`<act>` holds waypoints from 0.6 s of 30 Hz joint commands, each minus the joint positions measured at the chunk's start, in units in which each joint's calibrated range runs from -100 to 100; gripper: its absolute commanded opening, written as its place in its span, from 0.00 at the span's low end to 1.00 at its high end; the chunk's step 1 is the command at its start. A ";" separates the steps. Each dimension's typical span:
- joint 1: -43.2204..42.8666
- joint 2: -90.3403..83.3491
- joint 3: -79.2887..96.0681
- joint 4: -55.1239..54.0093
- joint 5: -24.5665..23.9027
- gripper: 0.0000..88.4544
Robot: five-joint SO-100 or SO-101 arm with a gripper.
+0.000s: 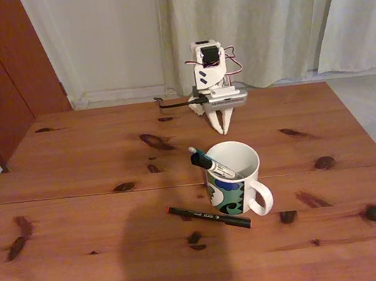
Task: Clean up the desk and place the pens and markers into the cup
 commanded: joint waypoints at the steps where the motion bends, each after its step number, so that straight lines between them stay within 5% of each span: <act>1: -0.34 -0.47 0.74 1.04 1.26 0.01; 18: -2.27 -0.38 0.74 0.86 1.26 0.01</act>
